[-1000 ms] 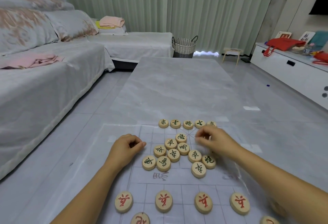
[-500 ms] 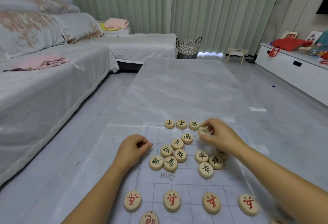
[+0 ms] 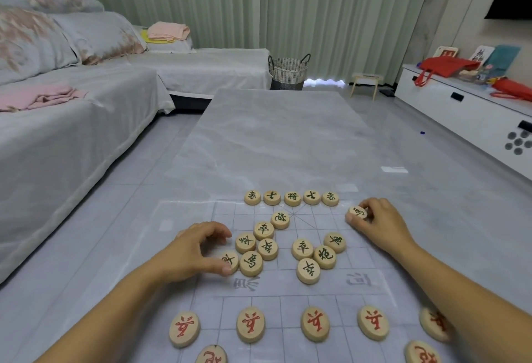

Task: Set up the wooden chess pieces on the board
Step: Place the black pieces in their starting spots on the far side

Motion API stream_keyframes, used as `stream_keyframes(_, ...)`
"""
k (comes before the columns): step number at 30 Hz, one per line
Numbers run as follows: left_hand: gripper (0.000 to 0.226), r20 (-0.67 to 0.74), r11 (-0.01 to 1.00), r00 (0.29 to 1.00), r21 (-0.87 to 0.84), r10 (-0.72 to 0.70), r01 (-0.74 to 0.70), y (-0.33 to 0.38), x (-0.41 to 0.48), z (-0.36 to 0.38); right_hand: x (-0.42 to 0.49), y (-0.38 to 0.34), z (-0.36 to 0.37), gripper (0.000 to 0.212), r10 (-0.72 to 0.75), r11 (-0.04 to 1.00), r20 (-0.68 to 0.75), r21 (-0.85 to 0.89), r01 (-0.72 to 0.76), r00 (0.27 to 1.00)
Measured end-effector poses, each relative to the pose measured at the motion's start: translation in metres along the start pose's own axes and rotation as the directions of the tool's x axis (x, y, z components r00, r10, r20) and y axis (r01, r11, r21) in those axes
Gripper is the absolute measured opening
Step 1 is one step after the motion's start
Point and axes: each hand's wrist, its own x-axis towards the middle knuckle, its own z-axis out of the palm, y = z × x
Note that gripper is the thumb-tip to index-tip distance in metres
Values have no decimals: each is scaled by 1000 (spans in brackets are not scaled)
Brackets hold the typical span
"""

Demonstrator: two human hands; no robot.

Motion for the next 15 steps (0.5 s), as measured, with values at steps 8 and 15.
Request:
stream_keyframes(8, 50, -90, 901, 955, 367, 283, -232, 84, 12, 43, 0, 5, 2, 28, -12, 1000, -17, 26, 13, 1000)
stream_keyframes(15, 38, -6, 891, 975, 406, 223, -201, 103, 29, 79, 1, 8, 2, 29, -12, 999, -6, 48, 12, 1000)
